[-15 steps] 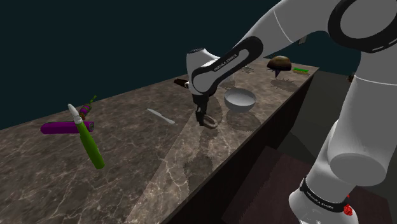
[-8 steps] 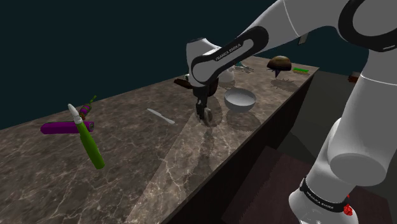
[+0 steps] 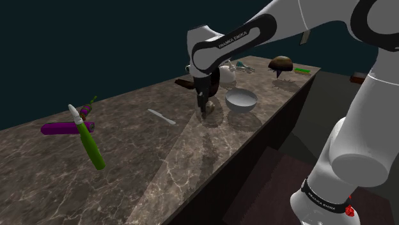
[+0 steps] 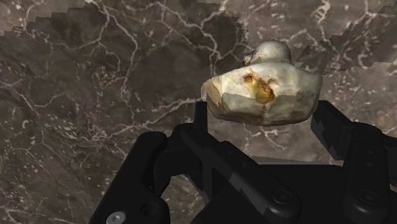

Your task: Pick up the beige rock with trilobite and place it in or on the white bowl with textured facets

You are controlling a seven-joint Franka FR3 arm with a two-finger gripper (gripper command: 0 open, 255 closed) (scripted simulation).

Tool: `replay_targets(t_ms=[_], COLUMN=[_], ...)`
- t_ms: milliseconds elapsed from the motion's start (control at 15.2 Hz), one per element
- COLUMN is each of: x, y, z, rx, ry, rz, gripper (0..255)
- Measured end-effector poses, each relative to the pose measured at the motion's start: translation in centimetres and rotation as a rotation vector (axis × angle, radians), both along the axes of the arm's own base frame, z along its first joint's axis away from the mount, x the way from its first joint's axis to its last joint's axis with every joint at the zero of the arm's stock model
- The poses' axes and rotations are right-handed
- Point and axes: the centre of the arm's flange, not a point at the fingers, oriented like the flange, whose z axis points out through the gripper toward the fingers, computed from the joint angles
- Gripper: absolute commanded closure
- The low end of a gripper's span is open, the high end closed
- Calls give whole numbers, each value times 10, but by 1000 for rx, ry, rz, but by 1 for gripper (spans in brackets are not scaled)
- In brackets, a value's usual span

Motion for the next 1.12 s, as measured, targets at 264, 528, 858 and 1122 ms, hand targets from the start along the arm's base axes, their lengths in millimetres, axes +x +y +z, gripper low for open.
replay_targets(t_ms=[264, 528, 858, 1122], x=[0, 0, 1, -3], y=[1, 0, 1, -29], z=[21, 42, 68, 76], rx=[0, 0, 0, 0], ry=[0, 0, 0, 0], rz=[0, 0, 0, -1], gripper=[255, 255, 255, 255])
